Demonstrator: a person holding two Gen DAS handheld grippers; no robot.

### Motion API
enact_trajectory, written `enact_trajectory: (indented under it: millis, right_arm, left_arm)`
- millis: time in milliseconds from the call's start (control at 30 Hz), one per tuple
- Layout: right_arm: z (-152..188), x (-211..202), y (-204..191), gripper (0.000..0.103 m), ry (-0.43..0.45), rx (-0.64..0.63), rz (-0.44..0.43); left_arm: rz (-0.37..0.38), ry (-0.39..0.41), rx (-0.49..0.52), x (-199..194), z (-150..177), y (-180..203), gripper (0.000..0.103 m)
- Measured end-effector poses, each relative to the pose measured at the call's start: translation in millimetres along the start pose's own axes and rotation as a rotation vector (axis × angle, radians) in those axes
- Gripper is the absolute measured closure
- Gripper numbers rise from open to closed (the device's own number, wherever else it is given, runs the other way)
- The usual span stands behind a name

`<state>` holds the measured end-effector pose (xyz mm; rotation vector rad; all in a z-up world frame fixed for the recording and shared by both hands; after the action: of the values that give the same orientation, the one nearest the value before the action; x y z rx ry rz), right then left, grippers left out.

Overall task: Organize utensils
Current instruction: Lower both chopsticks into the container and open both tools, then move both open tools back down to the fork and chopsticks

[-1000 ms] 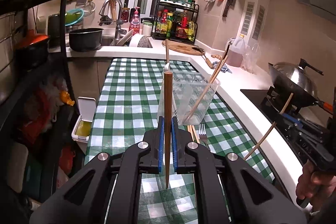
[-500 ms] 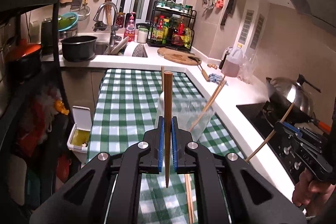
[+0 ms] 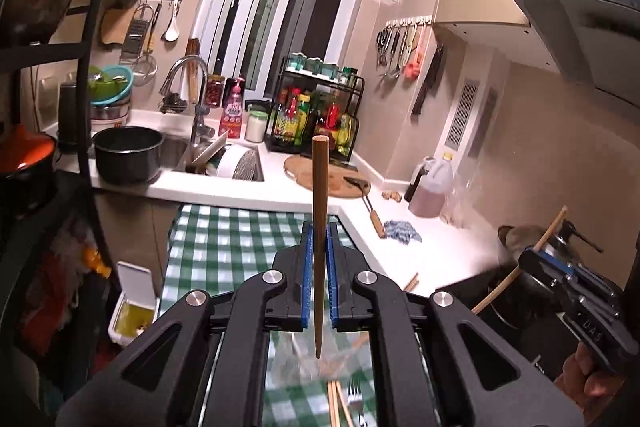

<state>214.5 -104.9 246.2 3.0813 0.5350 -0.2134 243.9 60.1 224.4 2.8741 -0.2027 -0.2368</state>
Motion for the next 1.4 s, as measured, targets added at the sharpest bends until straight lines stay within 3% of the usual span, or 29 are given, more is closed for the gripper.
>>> enact_trajectory:
  millis: [100, 233, 533, 1067, 1133, 1167, 1200, 1400]
  right_arm:
    - [-9.6, 15.8, 0.1, 0.097, 0.031, -0.002, 0.011]
    - [-2.9, 43.3, 0.2, 0.097, 0.040, 0.002, 0.023]
    - [49.0, 90.5, 0.1, 0.097, -0.026, 0.021, 0.021]
    - [102.0, 115.3, -10.5, 0.096, -0.130, 0.023, -0.003]
    - [106.3, 117.4, -12.2, 0.091, -0.156, 0.016, -0.004]
    - [108.1, 117.4, -11.8, 0.077, -0.166, 0.009, 0.003]
    - [108.5, 115.3, -10.4, 0.066, -0.170, 0.005, 0.018]
    - [93.5, 87.8, -0.5, 0.064, -0.124, -0.003, 0.066]
  left_arm:
    - [0.005, 0.025, 0.010, 15.0, 6.6, -1.5, 0.096]
    - [0.014, -0.005, -0.018, 36.2, 29.3, -12.0, 0.096]
    - [0.056, -0.075, -0.020, 65.4, 70.8, -17.3, 0.096]
    - [0.052, -0.140, 0.002, 85.1, 99.1, -16.9, 0.096]
    - [0.041, -0.147, 0.012, 85.0, 99.6, -17.2, 0.088]
    - [0.029, -0.144, 0.016, 84.6, 98.1, -18.6, 0.068]
    - [0.020, -0.122, 0.016, 80.6, 92.9, -19.8, 0.055]
    - [0.004, -0.027, 0.011, 55.7, 62.6, -23.0, 0.056]
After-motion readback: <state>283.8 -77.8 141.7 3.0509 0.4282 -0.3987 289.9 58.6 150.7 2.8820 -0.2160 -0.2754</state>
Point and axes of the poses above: each gripper's, at about its wrist camera, not at the fingertips, and x roughly the way its jaws point, y to its right, z to its underside, the point moved 9 cm from there along x, roughly the way its jaws point, and after that the axes turned 11 degrees about y, right-handed, at the moved point
